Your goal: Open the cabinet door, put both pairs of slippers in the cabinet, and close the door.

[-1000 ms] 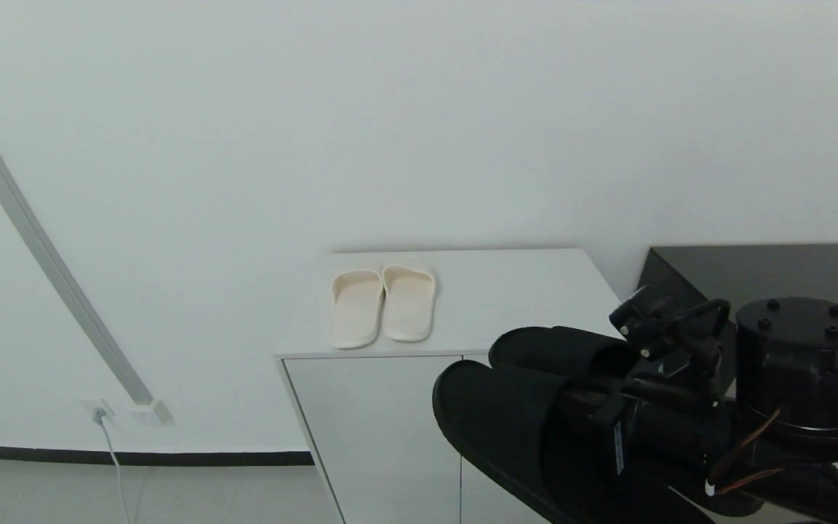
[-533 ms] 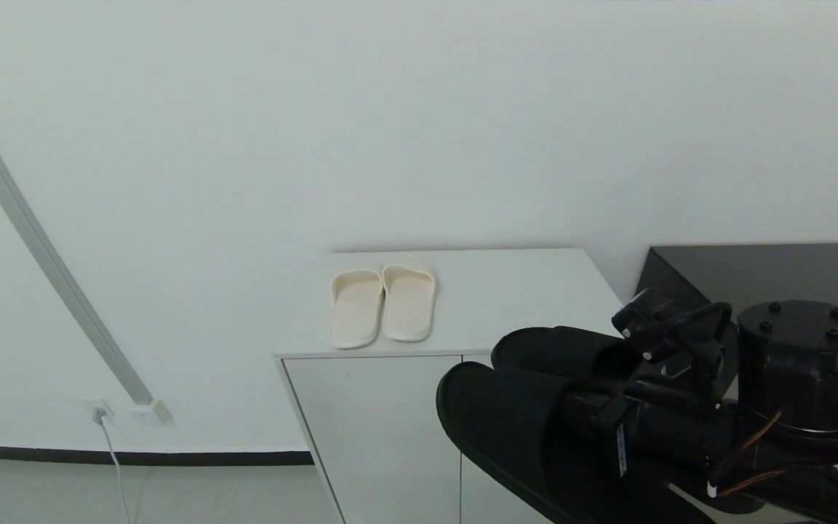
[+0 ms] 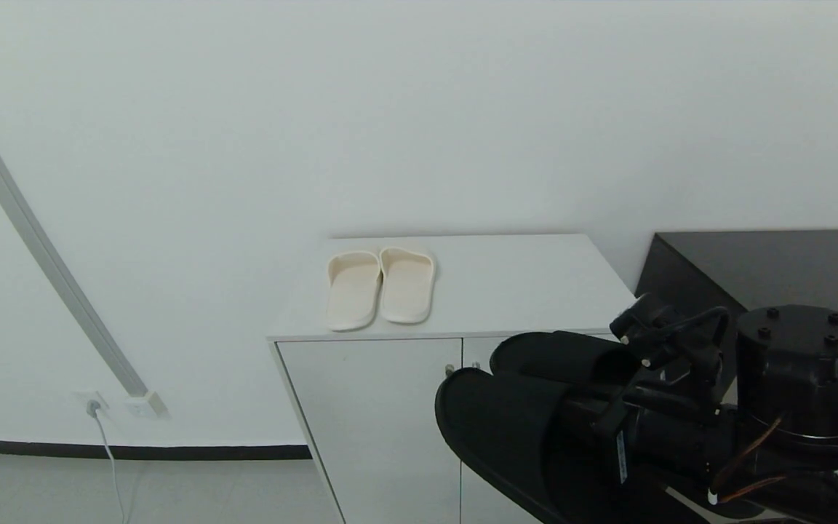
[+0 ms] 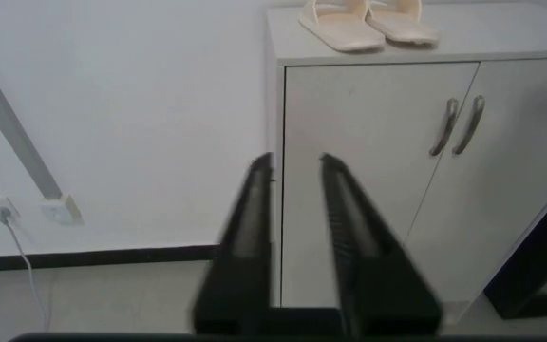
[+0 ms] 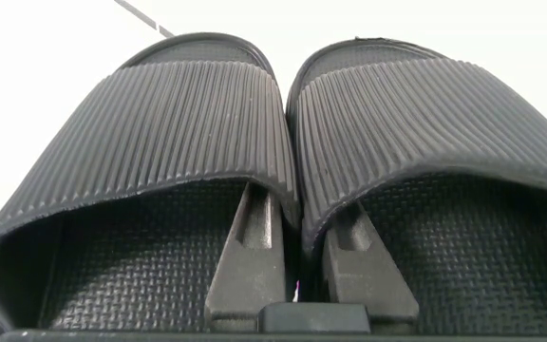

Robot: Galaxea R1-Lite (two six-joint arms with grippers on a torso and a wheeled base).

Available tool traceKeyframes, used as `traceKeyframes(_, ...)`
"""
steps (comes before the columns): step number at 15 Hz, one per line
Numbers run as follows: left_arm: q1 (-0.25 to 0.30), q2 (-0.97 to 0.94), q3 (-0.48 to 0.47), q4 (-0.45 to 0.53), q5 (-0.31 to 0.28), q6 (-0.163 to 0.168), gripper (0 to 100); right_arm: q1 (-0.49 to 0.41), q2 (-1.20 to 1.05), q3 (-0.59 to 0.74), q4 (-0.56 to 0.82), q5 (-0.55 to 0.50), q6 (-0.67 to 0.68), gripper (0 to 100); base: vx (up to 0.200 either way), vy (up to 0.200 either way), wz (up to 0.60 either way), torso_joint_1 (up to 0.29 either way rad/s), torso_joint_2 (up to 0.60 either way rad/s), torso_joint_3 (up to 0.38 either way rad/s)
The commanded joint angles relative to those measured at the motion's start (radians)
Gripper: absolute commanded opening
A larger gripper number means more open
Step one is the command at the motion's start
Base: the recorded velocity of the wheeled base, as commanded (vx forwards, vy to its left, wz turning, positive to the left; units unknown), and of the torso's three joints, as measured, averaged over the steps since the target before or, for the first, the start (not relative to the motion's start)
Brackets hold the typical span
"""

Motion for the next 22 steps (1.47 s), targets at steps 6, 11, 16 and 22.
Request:
traceKeyframes(6, 0.0, 0.0, 0.0, 0.0, 0.0, -0.001, 100, 0.014, 0.004, 0.003, 0.001, 0.001, 0.0, 0, 0.0, 0.0, 0.0, -0.22, 0.53, 0.302)
traceKeyframes(11, 0.0, 0.0, 0.0, 0.0, 0.0, -0.001, 100, 0.014, 0.004, 0.008, 0.0, 0.001, 0.0, 0, 0.0, 0.0, 0.0, -0.209, 0.53, 0.321)
traceKeyframes(16, 0.0, 0.0, 0.0, 0.0, 0.0, 0.0, 100, 0.015, 0.004, 0.014, 0.0, 0.001, -0.002, 0, 0.0, 0.0, 0.0, -0.18, 0.5, 0.324)
traceKeyframes(22, 0.0, 0.0, 0.0, 0.0, 0.0, -0.001, 100, 0.017, 0.005, 0.02, 0.0, 0.001, -0.003, 0, 0.0, 0.0, 0.0, -0.137, 0.48, 0.334)
